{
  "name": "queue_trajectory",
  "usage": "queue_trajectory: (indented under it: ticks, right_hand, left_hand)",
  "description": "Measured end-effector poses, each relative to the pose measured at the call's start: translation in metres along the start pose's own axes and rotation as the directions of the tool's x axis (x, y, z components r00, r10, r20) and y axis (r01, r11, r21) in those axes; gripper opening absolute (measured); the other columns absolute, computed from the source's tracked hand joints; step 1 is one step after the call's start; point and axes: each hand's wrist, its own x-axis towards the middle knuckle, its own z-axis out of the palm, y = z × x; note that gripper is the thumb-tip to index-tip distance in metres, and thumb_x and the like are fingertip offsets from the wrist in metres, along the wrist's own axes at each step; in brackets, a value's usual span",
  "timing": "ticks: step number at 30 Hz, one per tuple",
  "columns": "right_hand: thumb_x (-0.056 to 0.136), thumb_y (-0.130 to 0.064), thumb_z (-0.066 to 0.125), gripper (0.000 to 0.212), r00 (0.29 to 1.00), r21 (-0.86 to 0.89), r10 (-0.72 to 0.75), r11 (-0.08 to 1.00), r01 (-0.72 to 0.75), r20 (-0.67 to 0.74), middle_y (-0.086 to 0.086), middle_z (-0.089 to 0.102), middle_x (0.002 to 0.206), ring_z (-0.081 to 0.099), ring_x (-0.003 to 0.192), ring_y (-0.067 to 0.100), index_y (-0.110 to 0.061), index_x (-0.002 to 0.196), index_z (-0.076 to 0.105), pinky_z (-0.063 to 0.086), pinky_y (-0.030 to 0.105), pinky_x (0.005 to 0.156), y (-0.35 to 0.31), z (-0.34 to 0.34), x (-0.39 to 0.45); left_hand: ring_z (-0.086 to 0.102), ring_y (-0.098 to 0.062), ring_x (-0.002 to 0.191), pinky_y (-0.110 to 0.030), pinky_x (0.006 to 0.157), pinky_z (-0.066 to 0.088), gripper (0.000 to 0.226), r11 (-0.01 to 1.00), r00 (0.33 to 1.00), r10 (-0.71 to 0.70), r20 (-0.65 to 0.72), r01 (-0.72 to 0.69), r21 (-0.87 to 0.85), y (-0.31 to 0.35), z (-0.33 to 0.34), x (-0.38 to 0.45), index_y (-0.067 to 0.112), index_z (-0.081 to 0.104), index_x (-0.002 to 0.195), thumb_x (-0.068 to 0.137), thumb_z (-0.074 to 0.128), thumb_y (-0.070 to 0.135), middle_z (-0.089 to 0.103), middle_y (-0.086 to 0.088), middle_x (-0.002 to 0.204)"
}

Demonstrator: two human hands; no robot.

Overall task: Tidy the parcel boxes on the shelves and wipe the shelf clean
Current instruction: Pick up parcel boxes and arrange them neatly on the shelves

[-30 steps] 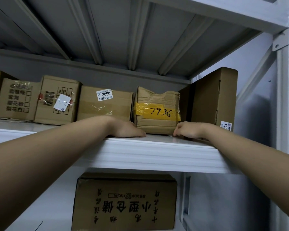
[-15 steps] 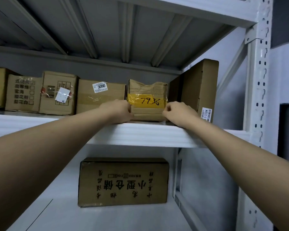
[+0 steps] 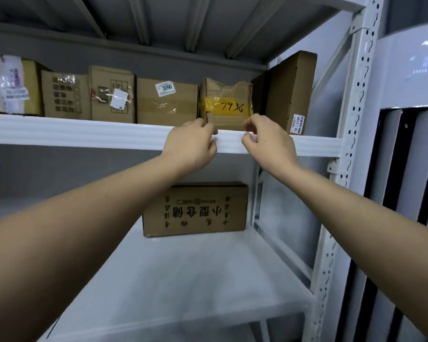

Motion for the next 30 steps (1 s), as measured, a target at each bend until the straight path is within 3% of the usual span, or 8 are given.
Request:
queue_trajectory:
  ticks: [3, 7, 11, 16, 24, 30]
  right_hand:
    - [0.094, -0.025, 0.047, 0.025, 0.999, -0.004, -0.041, 0.999, 0.041, 0.027, -0.004, 0.060, 0.117, 0.055, 0.106, 0.017, -0.020, 0.115, 0.058, 0.042, 0.030, 0.076, -0.013, 0.004, -0.028]
    - [0.094, -0.027, 0.047, 0.026, 0.989, -0.016, -0.030, 0.999, 0.033, 0.145, -0.002, 0.061, 0.117, 0.056, 0.107, 0.018, -0.019, 0.116, 0.058, 0.049, 0.034, 0.082, -0.020, 0.018, -0.059]
    - [0.093, -0.028, 0.046, 0.026, 0.965, -0.041, 0.056, 0.998, -0.047, 0.256, -0.002, 0.059, 0.116, 0.055, 0.107, 0.018, -0.021, 0.115, 0.058, 0.043, 0.028, 0.074, -0.020, 0.040, -0.093]
    - [0.092, -0.028, 0.048, 0.030, 0.887, -0.057, 0.199, 0.979, -0.193, 0.417, 0.000, 0.057, 0.122, 0.054, 0.110, 0.021, -0.020, 0.119, 0.057, 0.047, 0.033, 0.085, -0.011, 0.077, -0.143]
    - [0.094, -0.030, 0.048, 0.044, 0.682, -0.179, 0.344, 0.936, -0.304, 0.645, 0.005, 0.043, 0.137, 0.047, 0.121, 0.025, -0.016, 0.136, 0.041, 0.042, 0.034, 0.090, 0.023, 0.138, -0.200]
    - [0.093, -0.031, 0.051, 0.055, 0.569, -0.222, 0.411, 0.901, -0.374, 0.712, 0.009, 0.038, 0.141, 0.046, 0.123, 0.028, -0.014, 0.142, 0.032, 0.042, 0.037, 0.094, 0.070, 0.181, -0.198]
  left_hand:
    - [0.049, -0.024, 0.117, -0.036, 0.080, 0.044, 0.036, 0.997, 0.997, 0.078, -0.011, -0.078, 0.000, -0.005, 0.006, -0.033, 0.018, 0.053, 0.127, 0.094, 0.043, 0.027, 0.049, -0.004, 0.134]
    - [0.055, -0.026, 0.104, -0.037, 0.074, 0.047, 0.033, 0.988, 0.988, 0.141, 0.058, -0.144, 0.048, -0.011, 0.020, -0.077, 0.015, 0.055, 0.121, 0.094, 0.041, 0.027, 0.052, -0.006, 0.126]
    - [0.053, -0.024, 0.107, -0.035, 0.079, 0.041, 0.035, 0.999, 0.989, 0.033, 0.146, -0.035, 0.012, -0.017, 0.038, -0.116, 0.018, 0.052, 0.127, 0.095, 0.040, 0.028, 0.052, -0.003, 0.125]
    - [0.051, -0.025, 0.107, -0.037, 0.083, 0.042, 0.030, 0.991, 0.943, -0.137, 0.303, 0.131, 0.038, -0.029, 0.069, -0.154, 0.015, 0.046, 0.121, 0.094, 0.041, 0.028, 0.053, -0.005, 0.119]
    - [0.045, -0.027, 0.125, -0.040, 0.098, 0.038, 0.054, 0.958, 0.810, -0.263, 0.524, 0.282, 0.044, -0.033, 0.135, -0.185, 0.016, 0.030, 0.144, 0.094, 0.042, 0.034, 0.041, -0.007, 0.142]
    - [0.034, -0.030, 0.134, -0.044, 0.102, 0.034, 0.073, 0.897, 0.631, -0.362, 0.686, 0.437, 0.071, -0.041, 0.194, -0.182, 0.013, 0.014, 0.149, 0.092, 0.048, 0.044, 0.031, -0.011, 0.149]
